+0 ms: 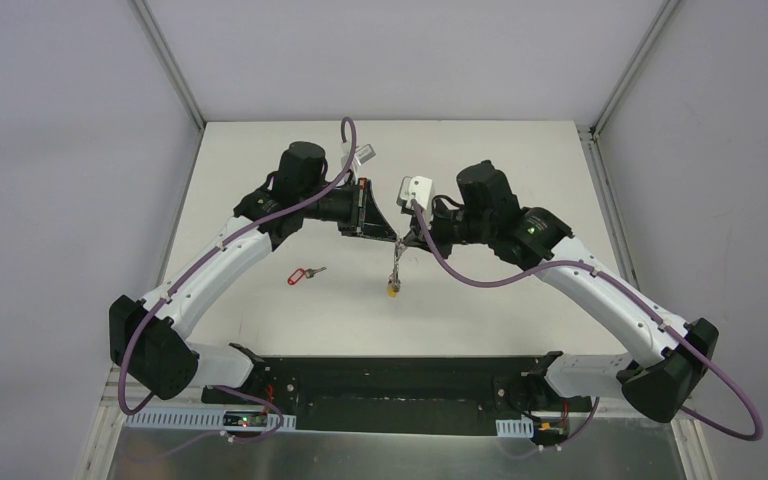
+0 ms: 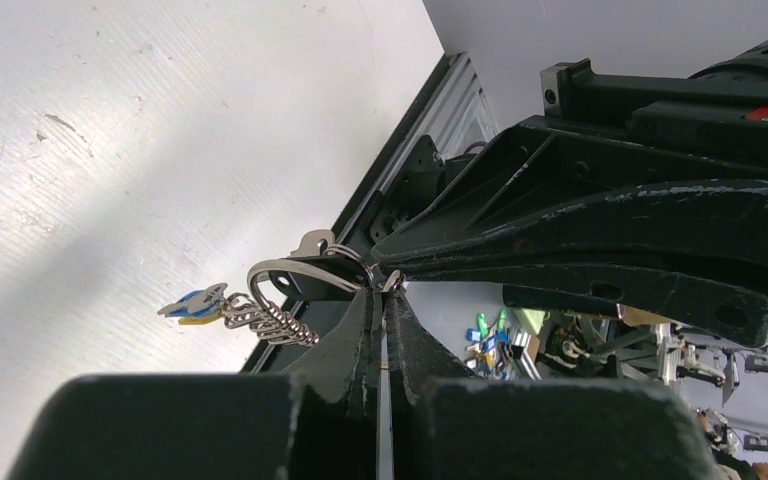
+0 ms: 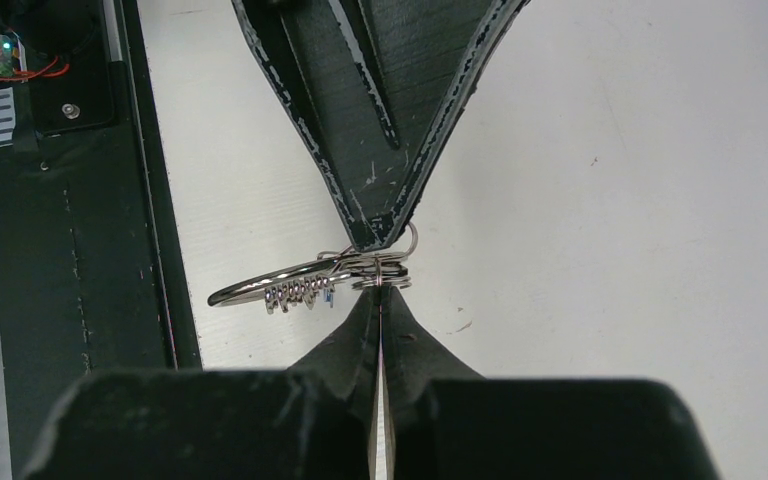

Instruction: Put the keys on the keyring

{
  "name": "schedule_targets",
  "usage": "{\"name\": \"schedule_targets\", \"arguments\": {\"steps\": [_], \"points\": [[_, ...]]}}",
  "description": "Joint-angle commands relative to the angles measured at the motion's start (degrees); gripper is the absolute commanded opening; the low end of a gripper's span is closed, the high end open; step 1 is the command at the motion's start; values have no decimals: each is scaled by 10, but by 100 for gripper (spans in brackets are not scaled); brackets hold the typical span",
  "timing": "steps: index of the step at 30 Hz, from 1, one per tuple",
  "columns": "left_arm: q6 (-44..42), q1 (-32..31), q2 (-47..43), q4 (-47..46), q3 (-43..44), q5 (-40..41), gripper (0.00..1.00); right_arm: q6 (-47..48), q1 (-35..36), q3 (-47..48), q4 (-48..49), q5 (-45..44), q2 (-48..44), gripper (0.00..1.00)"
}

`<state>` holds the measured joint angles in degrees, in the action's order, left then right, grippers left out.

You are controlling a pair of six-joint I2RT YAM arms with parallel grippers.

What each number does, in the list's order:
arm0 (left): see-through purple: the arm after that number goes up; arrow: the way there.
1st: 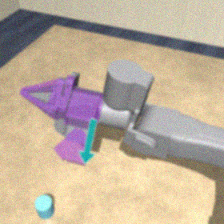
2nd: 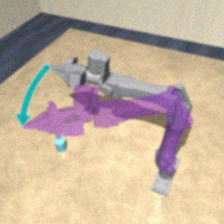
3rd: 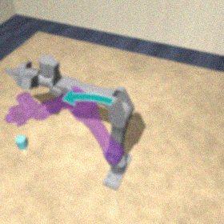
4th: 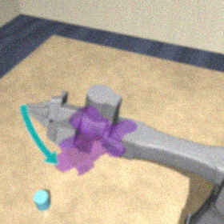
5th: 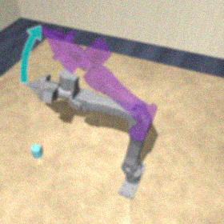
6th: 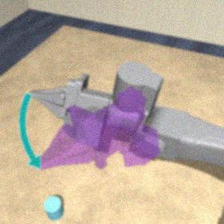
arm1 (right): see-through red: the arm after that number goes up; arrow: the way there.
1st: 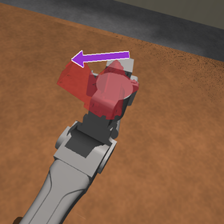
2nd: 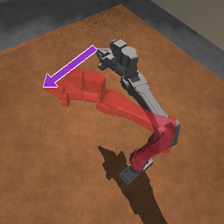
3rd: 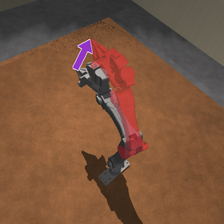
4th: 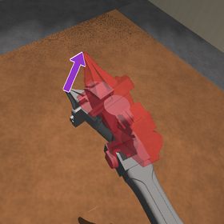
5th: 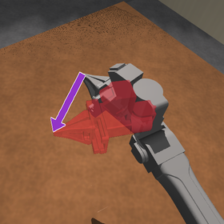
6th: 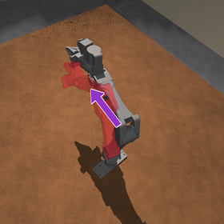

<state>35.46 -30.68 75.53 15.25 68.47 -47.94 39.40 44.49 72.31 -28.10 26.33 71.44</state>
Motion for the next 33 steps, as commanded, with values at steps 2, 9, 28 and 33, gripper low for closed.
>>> {"name": "schedule_targets", "arguments": {"steps": [2, 9, 28, 33], "points": [[11, 2, -6, -30, 11, -16, 0, -13, 2, 9, 24, 18, -2, 0], [4, 2, -6, -23, 10, -6, 0, -16, 2, 10, 25, 23, -5, 0], [-17, -5, 2, 1, 16, 10, 0, -26, 3, 24, 23, 36, 2, 0], [-29, -8, 3, 16, 23, 20, 0, -28, 4, 26, 22, 31, 7, 0]]}}
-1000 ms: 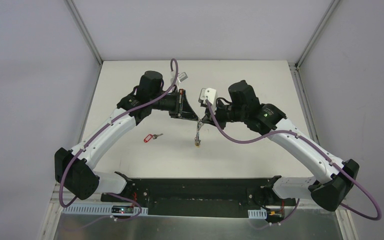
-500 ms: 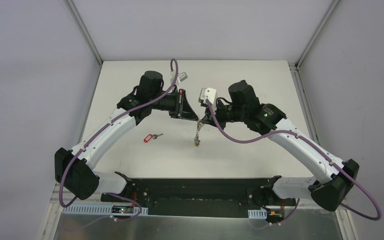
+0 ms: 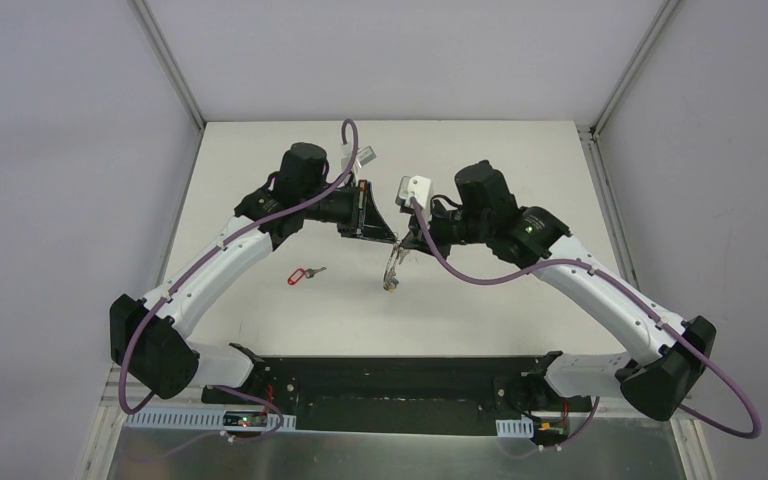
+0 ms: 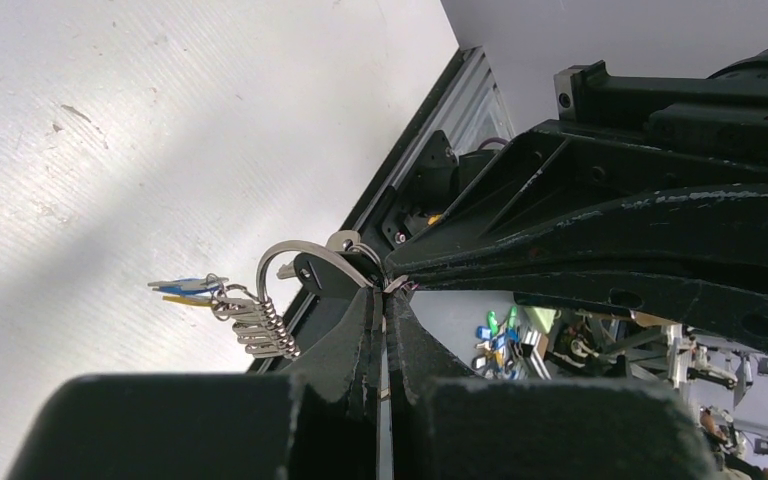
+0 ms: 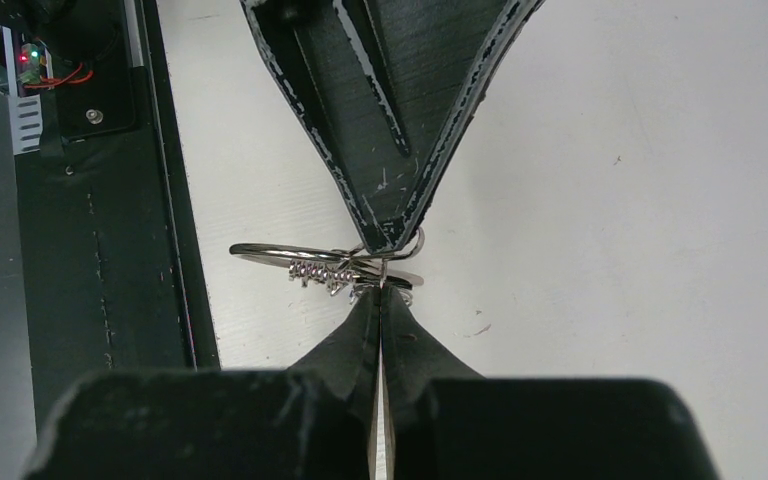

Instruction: Put the keys on the keyring

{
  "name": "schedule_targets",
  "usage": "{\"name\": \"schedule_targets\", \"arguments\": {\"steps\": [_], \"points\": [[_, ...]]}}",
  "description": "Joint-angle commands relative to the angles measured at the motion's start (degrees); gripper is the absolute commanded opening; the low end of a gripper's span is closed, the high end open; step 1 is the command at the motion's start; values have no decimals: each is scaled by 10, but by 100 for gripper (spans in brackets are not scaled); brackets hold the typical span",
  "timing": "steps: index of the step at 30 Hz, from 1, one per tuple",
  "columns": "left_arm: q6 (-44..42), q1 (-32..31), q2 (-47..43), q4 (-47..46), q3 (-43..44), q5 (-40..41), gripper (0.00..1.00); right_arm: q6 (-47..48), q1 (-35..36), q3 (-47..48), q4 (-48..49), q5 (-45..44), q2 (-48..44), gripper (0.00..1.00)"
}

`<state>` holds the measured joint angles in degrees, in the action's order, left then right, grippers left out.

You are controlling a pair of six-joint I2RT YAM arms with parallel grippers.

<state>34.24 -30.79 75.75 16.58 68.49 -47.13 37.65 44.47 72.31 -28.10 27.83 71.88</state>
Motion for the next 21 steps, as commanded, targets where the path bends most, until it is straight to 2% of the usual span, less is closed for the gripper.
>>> {"name": "schedule_targets", "arguments": {"steps": [1, 14, 21], "points": [[-20, -8, 0, 7, 25, 15, 0, -11, 5, 27, 21, 13, 5, 0], [-52, -9, -5, 44, 35, 43, 0, -6, 14, 25, 26, -46, 20, 0], [-67, -9, -16, 56, 36, 64, 0, 14, 15, 15, 17, -46, 17, 0]]}}
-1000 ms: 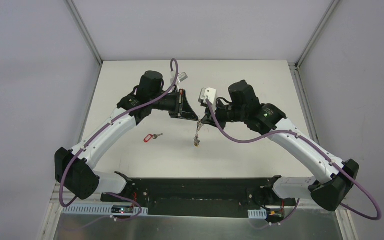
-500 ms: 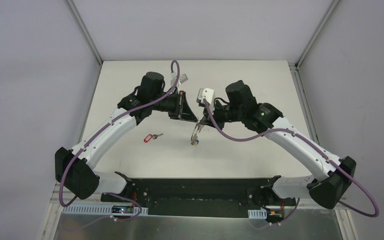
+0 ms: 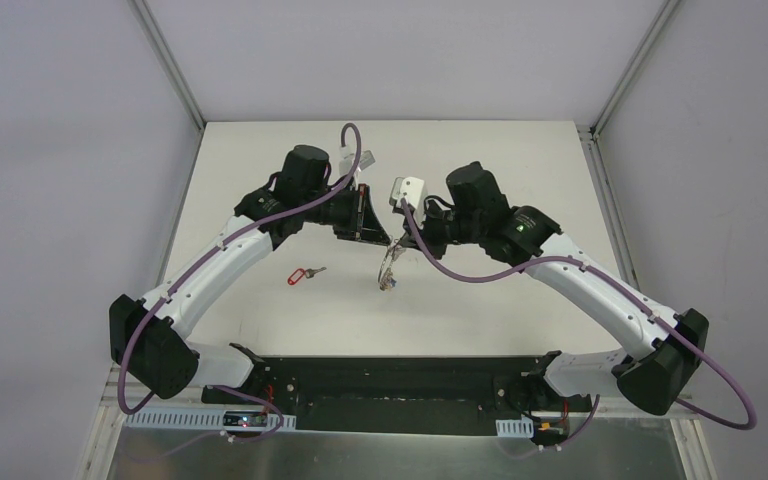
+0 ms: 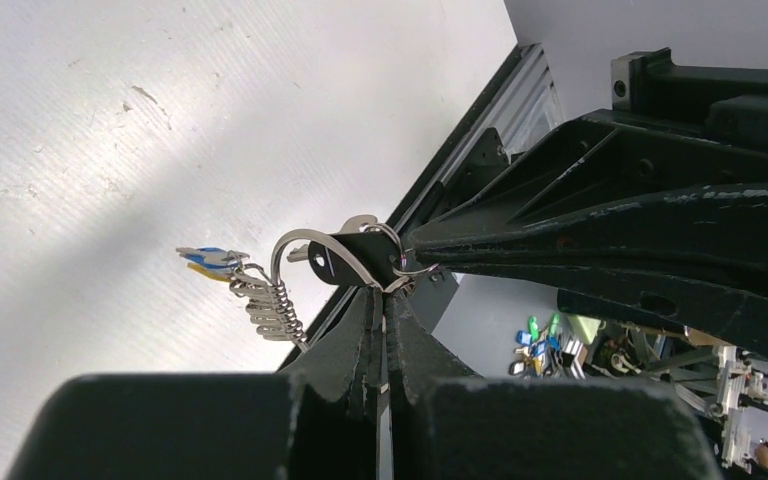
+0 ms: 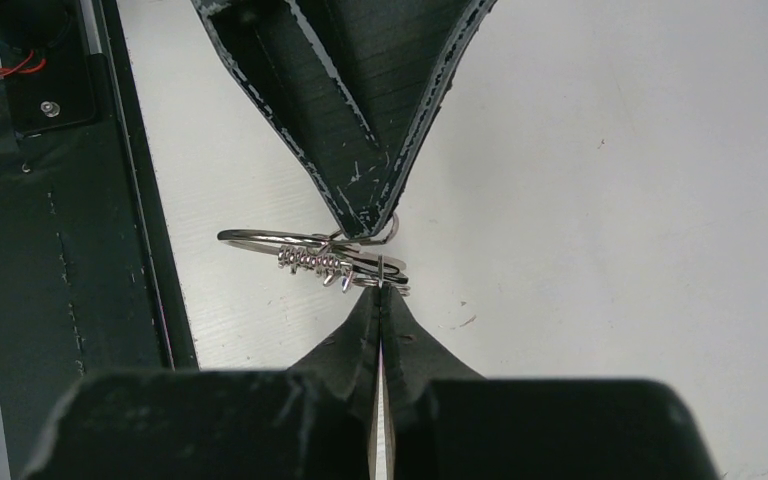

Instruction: Put the keys on the keyring

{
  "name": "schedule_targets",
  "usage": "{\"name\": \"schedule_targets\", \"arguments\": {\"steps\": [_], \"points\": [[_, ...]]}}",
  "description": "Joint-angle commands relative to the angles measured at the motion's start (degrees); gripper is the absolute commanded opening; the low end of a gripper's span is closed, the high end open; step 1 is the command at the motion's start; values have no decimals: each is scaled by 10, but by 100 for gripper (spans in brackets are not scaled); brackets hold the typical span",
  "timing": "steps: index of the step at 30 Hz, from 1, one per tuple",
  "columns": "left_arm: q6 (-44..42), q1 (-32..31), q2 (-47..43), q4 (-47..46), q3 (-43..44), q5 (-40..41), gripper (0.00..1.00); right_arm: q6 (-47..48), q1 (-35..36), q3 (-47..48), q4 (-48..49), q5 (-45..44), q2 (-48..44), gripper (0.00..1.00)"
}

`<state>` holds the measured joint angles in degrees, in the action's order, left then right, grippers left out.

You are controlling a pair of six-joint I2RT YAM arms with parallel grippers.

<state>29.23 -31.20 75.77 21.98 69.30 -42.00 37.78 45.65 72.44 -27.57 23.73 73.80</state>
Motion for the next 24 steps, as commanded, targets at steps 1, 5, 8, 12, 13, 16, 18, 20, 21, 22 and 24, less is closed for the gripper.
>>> {"name": "schedule_targets", "arguments": {"steps": [1, 5, 8, 12, 13, 16, 18, 20, 21, 22, 24], "points": [[-17, -5, -17, 0, 28, 12, 0, 14, 3, 13, 10, 0, -2, 0], [-12, -5, -20, -10, 27, 3, 0, 22, 3, 14, -3, 20, 3, 0], [-10, -5, -22, -17, 23, 3, 0, 23, 3, 13, -9, 41, 8, 0], [1, -5, -23, -33, 19, -5, 0, 18, 3, 15, -12, 54, 20, 0], [3, -5, -24, -34, 19, -7, 0, 18, 3, 15, -11, 56, 22, 0], [5, -5, -24, -36, 19, -10, 0, 15, 3, 14, -8, 58, 26, 0], [7, -5, -25, -40, 18, -12, 0, 12, 3, 14, -6, 59, 28, 0], [9, -5, -26, -43, 14, -15, 0, 10, 3, 14, -4, 60, 29, 0], [10, -4, -27, -45, 13, -16, 0, 8, 3, 14, -3, 61, 29, 0], [10, -5, -27, -45, 12, -17, 0, 8, 3, 15, -2, 62, 30, 0], [12, -4, -27, -48, 10, -18, 0, 6, 3, 15, -1, 65, 31, 0]]}}
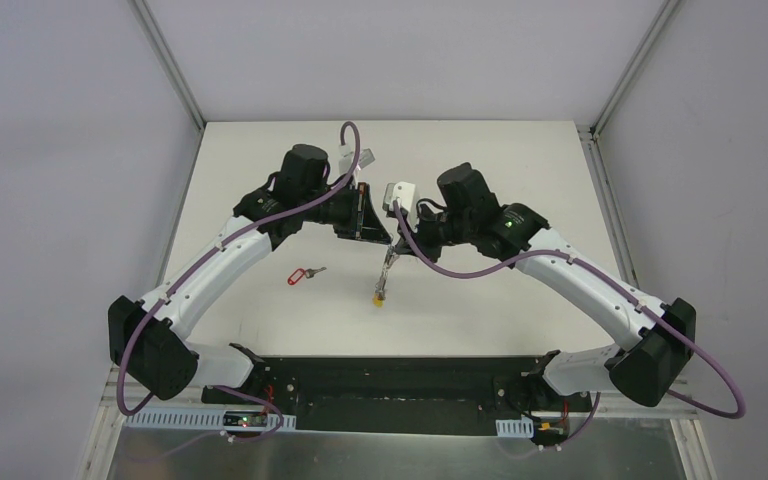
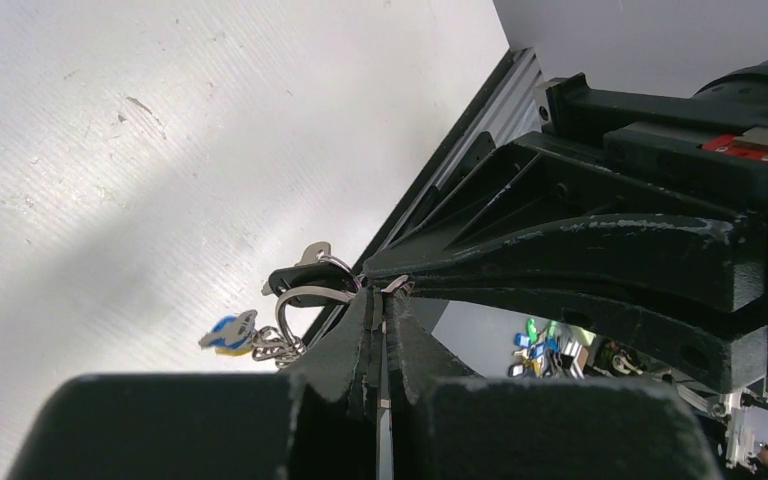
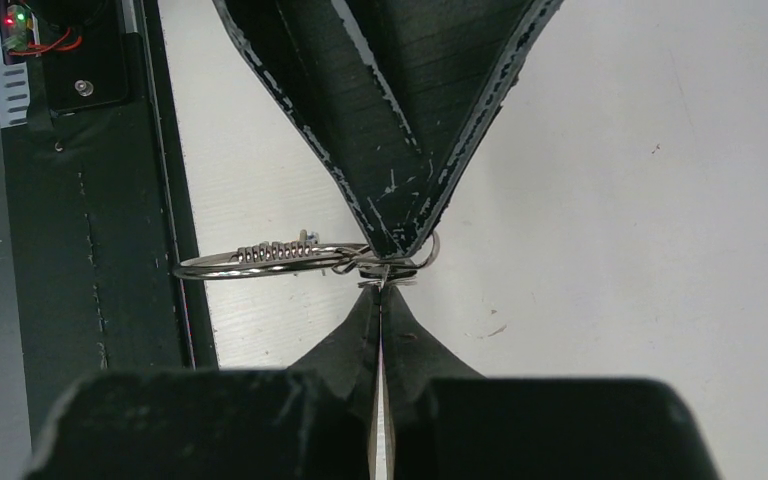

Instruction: Put the keys on the keyring

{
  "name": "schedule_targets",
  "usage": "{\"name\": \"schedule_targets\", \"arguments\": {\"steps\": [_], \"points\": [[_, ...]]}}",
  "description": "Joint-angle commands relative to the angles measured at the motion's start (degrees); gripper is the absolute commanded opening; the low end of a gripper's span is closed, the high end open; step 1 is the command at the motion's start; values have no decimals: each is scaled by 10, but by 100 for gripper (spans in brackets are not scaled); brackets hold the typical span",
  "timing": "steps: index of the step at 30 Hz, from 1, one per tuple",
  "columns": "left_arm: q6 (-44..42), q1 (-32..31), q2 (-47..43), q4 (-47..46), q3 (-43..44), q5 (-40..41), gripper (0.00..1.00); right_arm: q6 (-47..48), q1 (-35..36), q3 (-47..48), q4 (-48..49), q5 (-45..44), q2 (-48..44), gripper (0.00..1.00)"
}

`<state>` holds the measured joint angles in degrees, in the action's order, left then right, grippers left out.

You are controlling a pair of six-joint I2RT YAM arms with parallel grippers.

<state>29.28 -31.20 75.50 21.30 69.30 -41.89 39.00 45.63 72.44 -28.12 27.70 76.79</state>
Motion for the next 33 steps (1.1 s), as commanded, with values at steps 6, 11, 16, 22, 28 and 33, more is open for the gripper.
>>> {"name": "schedule_targets", "arguments": {"steps": [6, 11, 16, 22, 28, 33], "points": [[24, -5, -21, -56, 4, -27, 0, -14, 3, 15, 10, 30, 5, 0], [32, -5, -22, -67, -2, -33, 0, -16, 2, 13, 15, 23, 7, 0], [17, -4, -26, -43, 1, -16, 0, -10, -5, 8, 17, 13, -7, 0], [-17, -4, -22, 6, 18, 19, 0, 9, -14, -2, 17, 4, -40, 0], [-22, -5, -11, 24, 28, 28, 0, 12, -15, 1, 12, 14, -42, 0], [-21, -6, -5, 26, 34, 29, 0, 8, -14, 3, 10, 24, -34, 0]]}}
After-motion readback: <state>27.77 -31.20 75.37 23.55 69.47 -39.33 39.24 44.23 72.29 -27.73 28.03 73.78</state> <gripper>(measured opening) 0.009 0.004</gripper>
